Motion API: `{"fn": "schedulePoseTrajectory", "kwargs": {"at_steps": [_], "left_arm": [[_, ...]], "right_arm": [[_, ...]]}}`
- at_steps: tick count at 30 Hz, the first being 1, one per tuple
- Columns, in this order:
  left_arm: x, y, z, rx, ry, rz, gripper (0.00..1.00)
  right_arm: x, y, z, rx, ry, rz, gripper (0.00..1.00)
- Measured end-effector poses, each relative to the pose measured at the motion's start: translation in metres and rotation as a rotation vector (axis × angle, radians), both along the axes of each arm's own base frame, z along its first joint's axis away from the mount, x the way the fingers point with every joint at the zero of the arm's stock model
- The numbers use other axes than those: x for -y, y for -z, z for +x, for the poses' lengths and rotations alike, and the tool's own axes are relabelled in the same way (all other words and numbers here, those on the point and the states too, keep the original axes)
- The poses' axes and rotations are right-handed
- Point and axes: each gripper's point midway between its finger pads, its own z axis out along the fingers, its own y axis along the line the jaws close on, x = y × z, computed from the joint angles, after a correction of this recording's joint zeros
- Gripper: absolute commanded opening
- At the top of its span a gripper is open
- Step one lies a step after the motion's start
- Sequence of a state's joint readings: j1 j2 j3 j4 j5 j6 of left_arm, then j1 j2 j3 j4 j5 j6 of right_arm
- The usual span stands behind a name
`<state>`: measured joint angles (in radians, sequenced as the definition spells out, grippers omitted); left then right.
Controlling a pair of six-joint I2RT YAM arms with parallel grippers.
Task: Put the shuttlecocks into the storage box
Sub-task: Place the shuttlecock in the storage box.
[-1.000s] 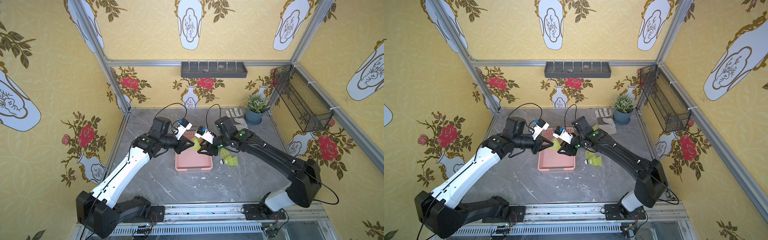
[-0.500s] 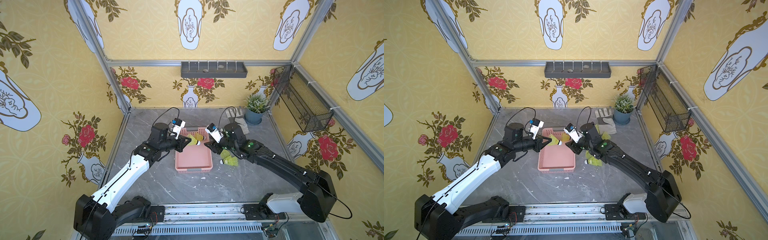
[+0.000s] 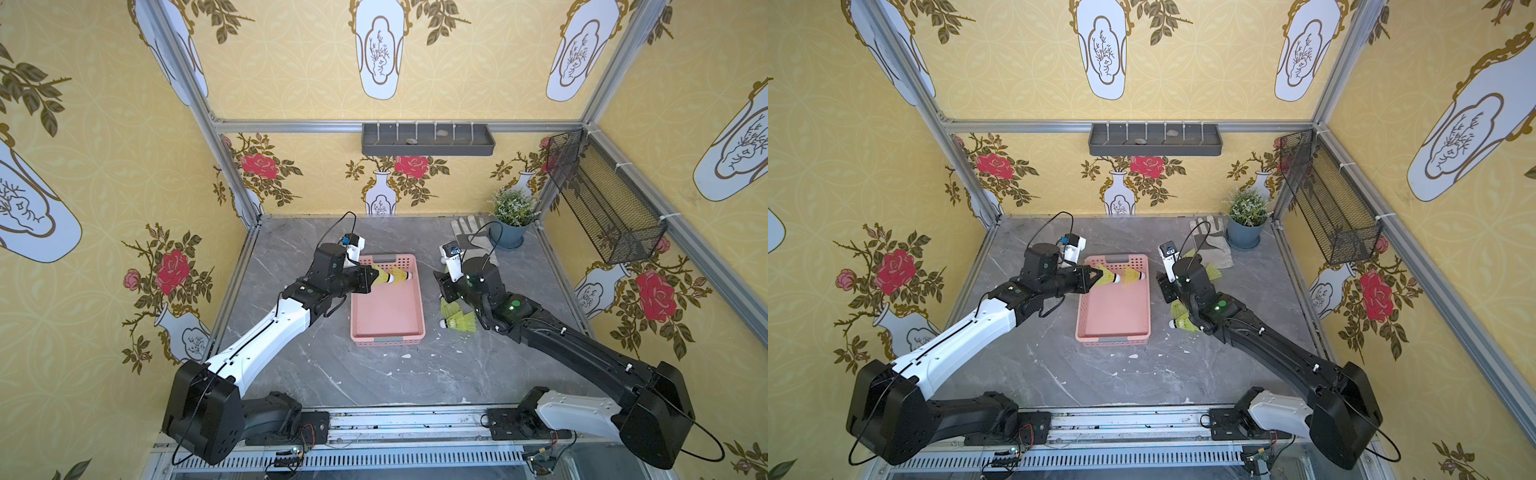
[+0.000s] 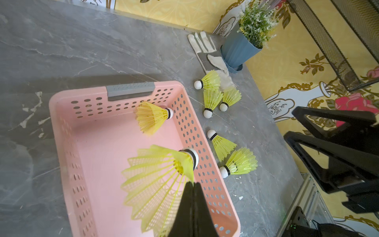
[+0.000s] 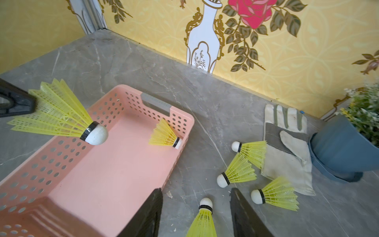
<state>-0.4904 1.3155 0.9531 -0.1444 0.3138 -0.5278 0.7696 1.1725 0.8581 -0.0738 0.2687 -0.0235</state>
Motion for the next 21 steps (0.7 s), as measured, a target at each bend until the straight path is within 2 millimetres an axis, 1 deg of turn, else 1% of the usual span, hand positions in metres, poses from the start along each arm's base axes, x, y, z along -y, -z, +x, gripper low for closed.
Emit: {"fn": "schedulePoseTrajectory", "kwargs": {"at_steps": [3, 7, 11, 21], "left_arm": [[0.001, 0.011, 0.006, -0.033, -0.014, 0.016, 0.00], [0.003, 0.028, 0.014, -0.082, -0.035, 0.038, 0.00], [0.006, 0.037, 0.020, -0.109, -0.040, 0.050, 0.00], [0.000, 0.060, 0.045, -0.146, -0.118, 0.136, 0.00]], "right_arm": [[0.011, -0.003, 0.000, 0.011, 0.051, 0.011, 0.55], [0.020, -0.004, -0.001, 0.020, 0.086, 0.019, 0.55], [0.024, -0.001, -0.003, 0.016, 0.099, 0.022, 0.56], [0.033, 0.000, -0.009, 0.005, 0.121, 0.030, 0.56]]}}
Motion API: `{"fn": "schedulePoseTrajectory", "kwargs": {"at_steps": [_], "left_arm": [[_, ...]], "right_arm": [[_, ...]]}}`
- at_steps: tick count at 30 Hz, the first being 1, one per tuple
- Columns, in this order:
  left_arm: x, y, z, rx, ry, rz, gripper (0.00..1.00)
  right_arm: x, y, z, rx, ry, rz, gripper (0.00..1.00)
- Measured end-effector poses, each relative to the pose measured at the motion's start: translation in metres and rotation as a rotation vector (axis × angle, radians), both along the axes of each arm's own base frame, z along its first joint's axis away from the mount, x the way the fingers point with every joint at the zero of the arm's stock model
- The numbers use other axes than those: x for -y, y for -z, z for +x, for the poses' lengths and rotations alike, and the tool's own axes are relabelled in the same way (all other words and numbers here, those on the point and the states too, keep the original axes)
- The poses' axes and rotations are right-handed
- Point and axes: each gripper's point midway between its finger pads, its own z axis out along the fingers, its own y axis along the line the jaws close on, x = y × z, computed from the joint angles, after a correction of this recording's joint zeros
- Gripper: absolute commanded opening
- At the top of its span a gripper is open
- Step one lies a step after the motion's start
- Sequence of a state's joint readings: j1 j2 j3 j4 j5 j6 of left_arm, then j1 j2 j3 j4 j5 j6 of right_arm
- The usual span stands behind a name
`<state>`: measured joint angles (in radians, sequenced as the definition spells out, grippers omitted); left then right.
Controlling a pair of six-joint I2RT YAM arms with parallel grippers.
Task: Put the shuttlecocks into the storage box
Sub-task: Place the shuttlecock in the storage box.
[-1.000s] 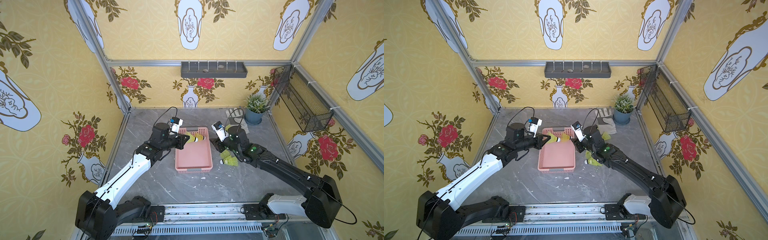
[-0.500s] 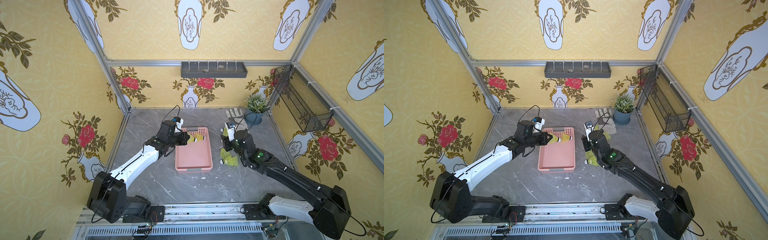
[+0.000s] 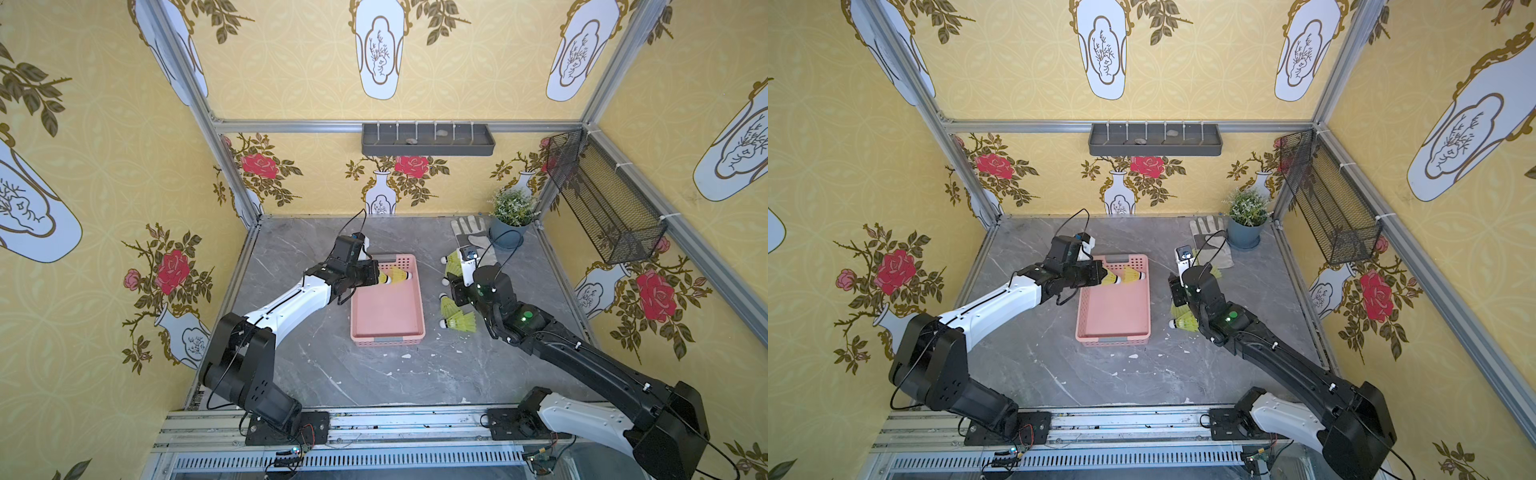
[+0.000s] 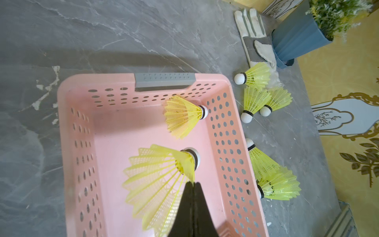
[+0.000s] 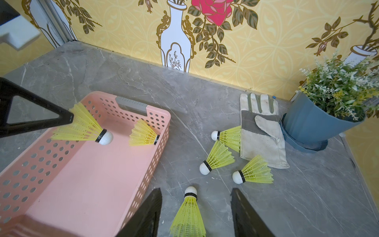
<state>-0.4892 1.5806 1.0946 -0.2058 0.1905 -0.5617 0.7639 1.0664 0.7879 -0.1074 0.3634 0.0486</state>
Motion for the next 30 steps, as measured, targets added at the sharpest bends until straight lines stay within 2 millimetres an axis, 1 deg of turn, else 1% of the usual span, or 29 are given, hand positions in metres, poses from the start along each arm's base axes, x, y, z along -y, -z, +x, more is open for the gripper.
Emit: {"fn": "schedulePoseTrajectory", "kwargs": {"at_steps": [6, 12, 22, 30], "left_arm": [[-0.003, 0.018, 0.010, -0.030, -0.027, 0.043, 0.00], [-0.006, 0.031, 0.020, -0.056, -0.044, 0.058, 0.00], [-0.001, 0.041, 0.036, -0.065, -0.037, 0.040, 0.00], [0.003, 0.050, 0.040, -0.085, -0.021, 0.023, 0.00]], "right_arm": [[0.004, 0.006, -0.003, -0.019, 0.006, -0.013, 0.56], [0.003, 0.009, -0.002, -0.027, 0.007, -0.020, 0.56], [0.004, 0.019, -0.003, -0.060, 0.014, -0.030, 0.56], [0.003, 0.024, -0.002, -0.075, 0.017, -0.034, 0.56]]}}
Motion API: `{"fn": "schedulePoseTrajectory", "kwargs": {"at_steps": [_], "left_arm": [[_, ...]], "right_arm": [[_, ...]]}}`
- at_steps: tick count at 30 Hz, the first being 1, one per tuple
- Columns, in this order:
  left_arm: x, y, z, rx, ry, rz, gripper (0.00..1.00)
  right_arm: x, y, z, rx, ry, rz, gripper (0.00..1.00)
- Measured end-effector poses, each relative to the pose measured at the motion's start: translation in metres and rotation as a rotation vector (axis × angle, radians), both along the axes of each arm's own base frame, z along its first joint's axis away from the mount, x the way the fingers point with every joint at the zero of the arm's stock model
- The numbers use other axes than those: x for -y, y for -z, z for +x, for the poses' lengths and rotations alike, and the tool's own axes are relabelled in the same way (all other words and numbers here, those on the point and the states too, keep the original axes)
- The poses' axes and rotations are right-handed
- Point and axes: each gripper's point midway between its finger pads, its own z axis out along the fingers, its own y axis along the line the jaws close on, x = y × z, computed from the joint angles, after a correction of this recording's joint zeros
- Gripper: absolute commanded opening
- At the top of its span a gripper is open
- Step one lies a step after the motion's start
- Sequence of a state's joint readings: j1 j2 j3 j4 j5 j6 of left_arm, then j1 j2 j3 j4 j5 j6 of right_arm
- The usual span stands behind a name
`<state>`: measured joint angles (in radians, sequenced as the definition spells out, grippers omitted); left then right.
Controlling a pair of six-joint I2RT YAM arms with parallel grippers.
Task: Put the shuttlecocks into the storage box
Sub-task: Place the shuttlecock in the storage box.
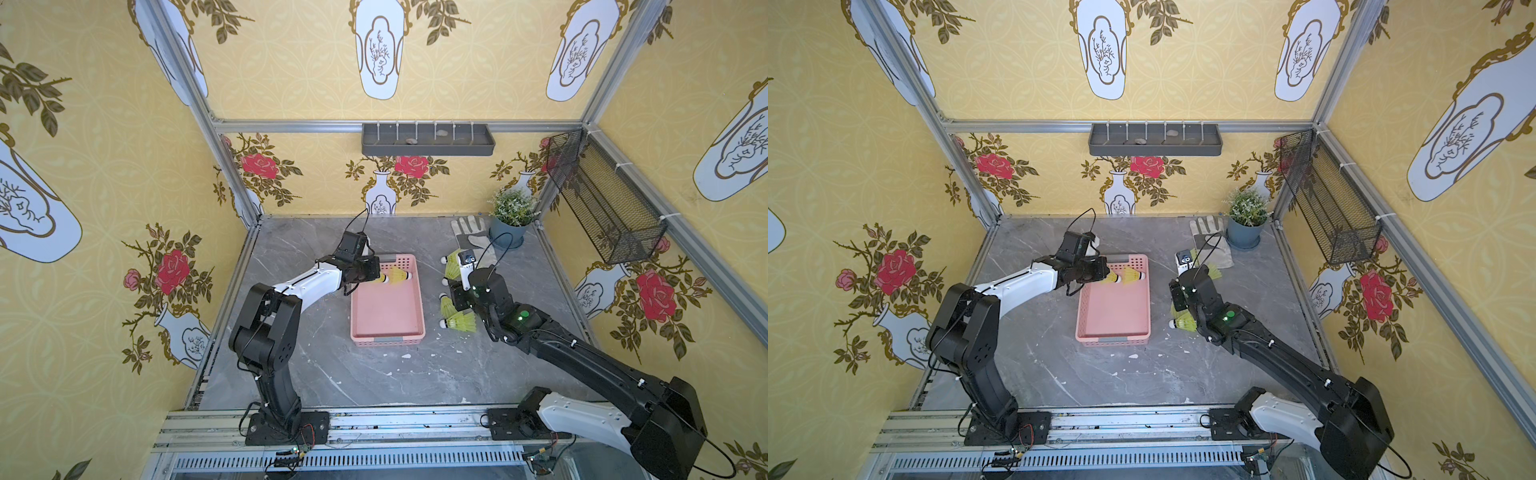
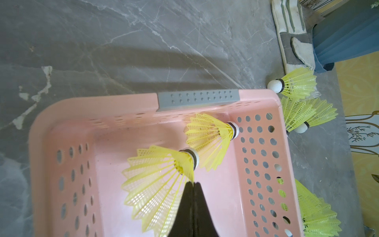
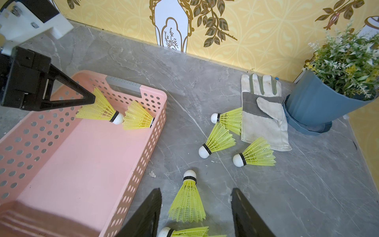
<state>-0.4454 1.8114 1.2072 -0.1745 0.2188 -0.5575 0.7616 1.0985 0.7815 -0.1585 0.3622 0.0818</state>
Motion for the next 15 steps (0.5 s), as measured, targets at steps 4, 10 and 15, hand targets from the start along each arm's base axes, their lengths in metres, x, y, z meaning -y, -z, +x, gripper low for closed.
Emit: {"fn": "schedulePoseTrajectory", "kwargs": {"at_steps": [4, 10, 15], "left_arm": [[0.004, 0.003, 0.001, -0.009, 0.011, -0.011, 0.00], [0.006, 0.004, 0.004, -0.007, 0.016, -0.018, 0.00], [-0.007, 0.007, 0.013, -0.009, -0.017, -0.019, 0.00]], "right_arm": [[-0.001, 0.004, 0.000, -0.010, -0.002, -0.002, 0.56], [-0.003, 0.007, 0.000, -0.022, -0.010, -0.006, 0.56], [-0.005, 0.009, 0.002, -0.028, -0.010, -0.011, 0.56]]}}
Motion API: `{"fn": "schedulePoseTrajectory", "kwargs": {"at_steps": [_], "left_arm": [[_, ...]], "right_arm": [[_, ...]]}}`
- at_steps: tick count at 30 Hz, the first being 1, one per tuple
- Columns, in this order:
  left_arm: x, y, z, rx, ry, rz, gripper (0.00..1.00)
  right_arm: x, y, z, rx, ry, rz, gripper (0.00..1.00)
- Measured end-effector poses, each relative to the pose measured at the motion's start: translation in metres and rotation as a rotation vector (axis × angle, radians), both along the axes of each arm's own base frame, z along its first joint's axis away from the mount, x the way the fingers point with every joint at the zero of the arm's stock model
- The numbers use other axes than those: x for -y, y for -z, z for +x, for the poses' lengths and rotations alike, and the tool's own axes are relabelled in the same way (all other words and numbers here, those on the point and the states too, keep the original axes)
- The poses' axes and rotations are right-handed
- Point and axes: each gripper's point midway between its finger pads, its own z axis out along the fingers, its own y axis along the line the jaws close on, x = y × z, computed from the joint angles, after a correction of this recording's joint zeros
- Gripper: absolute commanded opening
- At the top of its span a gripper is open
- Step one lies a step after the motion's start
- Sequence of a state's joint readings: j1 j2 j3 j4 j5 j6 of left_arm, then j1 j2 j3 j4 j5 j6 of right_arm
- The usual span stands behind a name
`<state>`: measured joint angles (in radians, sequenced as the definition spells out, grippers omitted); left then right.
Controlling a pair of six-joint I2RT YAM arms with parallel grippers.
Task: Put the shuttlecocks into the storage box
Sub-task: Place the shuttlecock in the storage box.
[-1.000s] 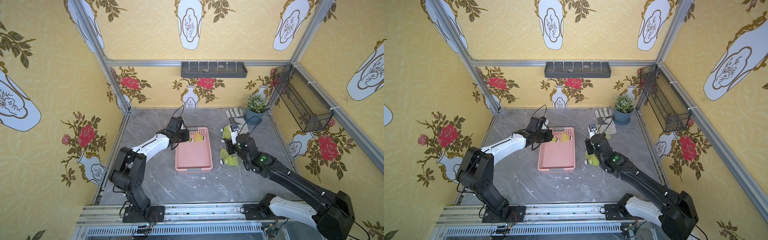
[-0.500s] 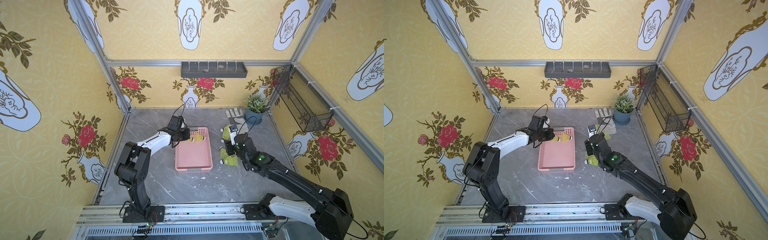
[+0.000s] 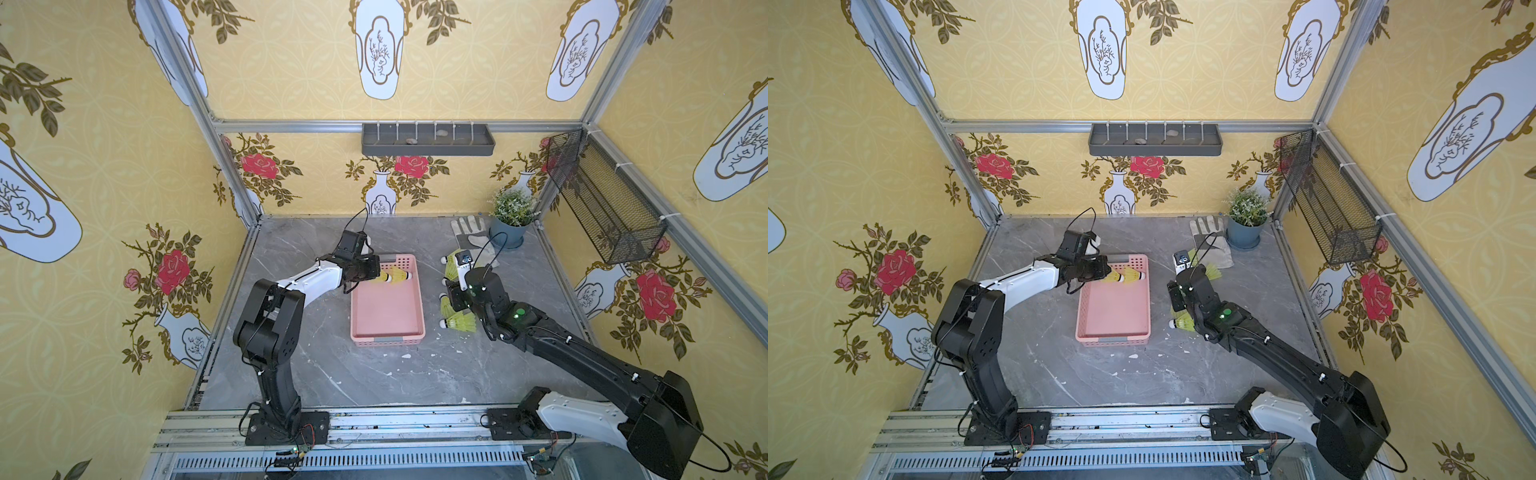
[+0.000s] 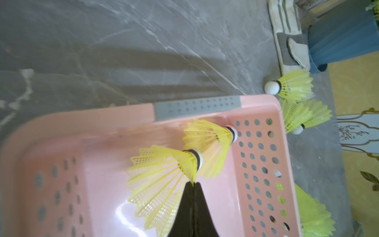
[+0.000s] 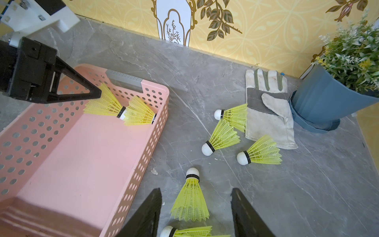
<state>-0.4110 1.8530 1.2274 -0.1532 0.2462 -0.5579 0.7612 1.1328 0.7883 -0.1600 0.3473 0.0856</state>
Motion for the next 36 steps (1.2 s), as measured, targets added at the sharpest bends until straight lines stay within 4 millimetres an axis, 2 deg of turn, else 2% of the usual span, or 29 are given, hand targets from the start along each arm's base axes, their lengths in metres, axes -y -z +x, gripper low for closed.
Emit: {"fn": "schedulePoseTrajectory", "kwargs": {"at_steps": [11, 18, 20, 21, 22, 25, 27, 36], "left_arm": [[-0.001, 0.006, 0.007, -0.010, 0.001, -0.020, 0.00], [0.003, 0.011, 0.004, -0.025, 0.012, -0.027, 0.02], [0.003, 0.011, 0.005, -0.027, 0.012, -0.027, 0.07], [0.003, 0.012, 0.005, -0.026, 0.012, -0.028, 0.16], [0.003, 0.012, 0.005, -0.028, 0.013, -0.027, 0.19], [0.003, 0.014, 0.005, -0.037, 0.005, -0.031, 0.25], [0.003, 0.013, 0.005, -0.038, 0.004, -0.028, 0.33], [-0.001, 0.003, 0.010, -0.008, -0.005, -0.005, 0.48]], "right_arm": [[-0.007, 0.013, 0.001, -0.039, -0.019, -0.013, 0.56], [-0.009, 0.016, 0.003, -0.051, -0.016, -0.009, 0.56], [-0.010, 0.016, 0.003, -0.052, -0.017, -0.010, 0.56], [-0.010, 0.016, 0.003, -0.053, -0.017, -0.010, 0.56], [-0.010, 0.017, 0.003, -0.055, -0.019, -0.010, 0.56], [-0.010, 0.017, 0.003, -0.056, -0.019, -0.010, 0.56], [-0.010, 0.017, 0.003, -0.056, -0.019, -0.010, 0.56], [-0.010, 0.017, 0.003, -0.056, -0.017, -0.008, 0.57]]}}
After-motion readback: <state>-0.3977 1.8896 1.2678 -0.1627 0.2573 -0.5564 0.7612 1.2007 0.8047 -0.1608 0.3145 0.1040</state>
